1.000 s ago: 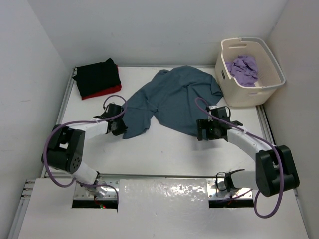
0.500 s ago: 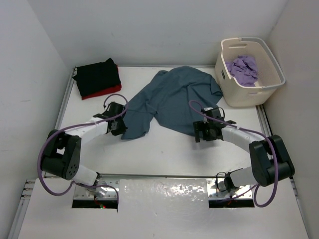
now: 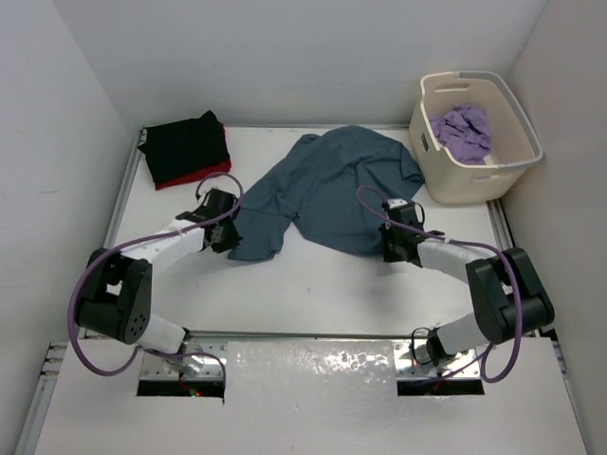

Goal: Fold and stack the t-shirts
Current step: Flatten out the tshirt, then fold the flattened tshirt in 1/3 of the way

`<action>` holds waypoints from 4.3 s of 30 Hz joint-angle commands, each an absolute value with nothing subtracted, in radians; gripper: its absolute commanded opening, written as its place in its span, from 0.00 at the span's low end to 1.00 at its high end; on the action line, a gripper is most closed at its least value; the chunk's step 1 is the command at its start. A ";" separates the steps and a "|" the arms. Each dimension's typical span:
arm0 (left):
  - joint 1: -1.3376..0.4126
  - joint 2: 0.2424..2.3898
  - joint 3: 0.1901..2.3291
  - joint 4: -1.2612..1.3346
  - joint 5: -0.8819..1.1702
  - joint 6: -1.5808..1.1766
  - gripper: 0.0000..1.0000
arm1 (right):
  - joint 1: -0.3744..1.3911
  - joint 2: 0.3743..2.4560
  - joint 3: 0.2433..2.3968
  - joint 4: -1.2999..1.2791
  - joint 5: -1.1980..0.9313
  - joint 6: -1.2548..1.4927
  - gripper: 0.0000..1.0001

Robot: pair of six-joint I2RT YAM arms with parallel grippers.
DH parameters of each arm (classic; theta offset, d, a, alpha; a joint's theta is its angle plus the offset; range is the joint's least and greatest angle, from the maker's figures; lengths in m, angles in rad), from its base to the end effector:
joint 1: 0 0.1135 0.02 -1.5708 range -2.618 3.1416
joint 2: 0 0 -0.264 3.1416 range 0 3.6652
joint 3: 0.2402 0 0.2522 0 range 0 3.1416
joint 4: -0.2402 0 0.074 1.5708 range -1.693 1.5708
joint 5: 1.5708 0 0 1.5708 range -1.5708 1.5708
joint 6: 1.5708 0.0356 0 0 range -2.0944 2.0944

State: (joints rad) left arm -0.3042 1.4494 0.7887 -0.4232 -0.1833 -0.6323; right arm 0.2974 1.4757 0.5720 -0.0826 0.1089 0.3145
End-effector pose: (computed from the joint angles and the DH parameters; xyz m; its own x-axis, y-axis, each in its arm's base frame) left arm 0.2588 -0.0745 0.1763 -0.8062 -0.3560 -0.4726 -0.3264 0.9338 -0.1466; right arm 0.2440 0.0707 0.1298 -0.8306 0.0671 -0.5528 0.0242 0.9961 0.0845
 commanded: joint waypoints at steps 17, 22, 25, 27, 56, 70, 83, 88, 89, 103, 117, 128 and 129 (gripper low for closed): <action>-0.311 0.977 1.256 -0.126 -0.313 -0.497 0.00 | 0.295 0.938 1.040 -0.179 0.455 0.071 0.00; -0.311 0.853 1.420 -0.107 -0.351 -0.414 0.00 | 0.295 0.858 1.254 -0.253 0.459 -0.035 0.00; -0.311 0.815 1.538 -0.127 -0.354 -0.359 0.00 | 0.295 0.824 1.382 -0.327 0.403 -0.069 0.00; -0.311 0.801 1.600 -0.141 -0.333 -0.316 0.00 | 0.295 0.810 1.474 -0.374 0.359 -0.086 0.00; -0.212 1.671 1.555 0.158 -0.160 -0.192 0.00 | 0.128 1.372 1.121 -0.029 0.192 0.104 0.00; -0.206 2.384 2.022 0.057 -0.044 -0.207 0.00 | 0.045 2.103 1.549 -0.106 0.057 0.071 0.00; -0.198 2.195 1.832 -0.009 -0.087 -0.259 0.00 | 0.034 2.071 1.563 -0.186 0.107 0.057 0.00; -0.199 1.998 1.620 -0.054 -0.176 -0.301 0.00 | 0.029 1.980 1.508 -0.300 0.159 0.060 0.00; -0.199 1.937 1.549 -0.048 -0.205 -0.302 0.00 | 0.025 1.974 1.508 -0.323 0.178 0.064 0.00; -0.199 1.585 1.180 -0.149 -0.219 -0.420 0.00 | 0.008 1.867 1.419 -0.391 0.193 0.072 0.01; -0.199 1.299 1.006 -0.443 -0.204 -0.563 0.00 | 0.008 1.799 1.348 -0.446 0.193 0.028 0.00; -0.201 1.276 0.782 -0.483 -0.063 -0.632 0.00 | 0.006 1.795 1.272 -0.463 0.199 0.035 0.02; -0.201 1.275 0.760 -0.497 -0.072 -0.630 0.00 | 0.005 1.793 1.263 -0.460 0.199 0.038 0.03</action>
